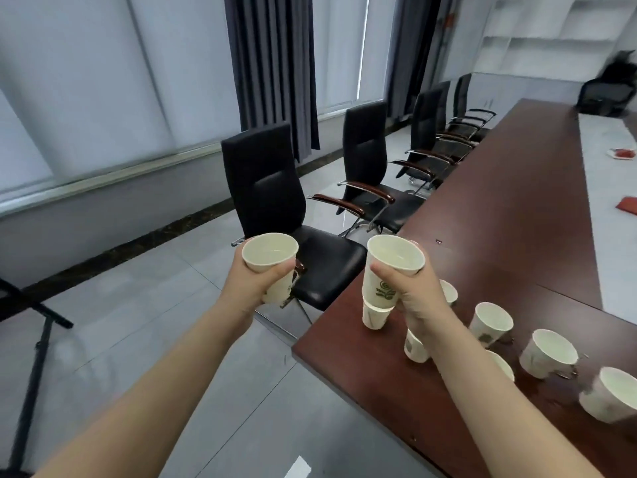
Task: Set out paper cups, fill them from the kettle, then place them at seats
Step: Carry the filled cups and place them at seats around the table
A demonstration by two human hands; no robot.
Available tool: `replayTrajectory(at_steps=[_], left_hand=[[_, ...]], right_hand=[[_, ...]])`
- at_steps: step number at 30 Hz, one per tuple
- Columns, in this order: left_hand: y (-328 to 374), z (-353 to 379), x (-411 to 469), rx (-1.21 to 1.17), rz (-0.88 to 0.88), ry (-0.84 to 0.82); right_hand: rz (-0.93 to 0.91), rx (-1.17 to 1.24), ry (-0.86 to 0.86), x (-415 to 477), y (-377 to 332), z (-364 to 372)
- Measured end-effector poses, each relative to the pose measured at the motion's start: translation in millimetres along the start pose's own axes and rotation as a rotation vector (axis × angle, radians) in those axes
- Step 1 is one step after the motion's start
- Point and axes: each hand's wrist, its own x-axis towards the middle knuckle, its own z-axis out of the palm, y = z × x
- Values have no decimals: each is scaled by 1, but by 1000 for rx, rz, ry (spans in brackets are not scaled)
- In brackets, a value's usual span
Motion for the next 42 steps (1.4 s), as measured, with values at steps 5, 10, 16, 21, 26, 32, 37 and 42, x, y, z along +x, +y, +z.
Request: replayTrajectory(at_steps=[5, 10, 16, 21, 26, 32, 37, 42], left_hand=[[-3, -40, 39, 11, -8, 53], [-5, -61, 79, 22, -1, 49], [-4, -79, 164, 81, 26, -31], [5, -72, 243, 126, 53, -116], [10, -63, 306, 112, 81, -163], [6, -44, 374, 44, 118, -285], [-3, -25, 435, -9, 128, -461], [-11, -6, 513, 12, 117, -677]], right_hand=[[19, -48, -19, 32, 17, 56], [-2, -82, -35, 70, 31, 85], [-7, -56, -43, 143, 53, 122], [-18, -44, 28, 209, 61, 142], [-52, -55, 101, 257, 57, 155], [-57, -96, 227, 300, 55, 161], [-64, -101, 373, 334, 64, 165], [-87, -97, 544, 364, 74, 169]])
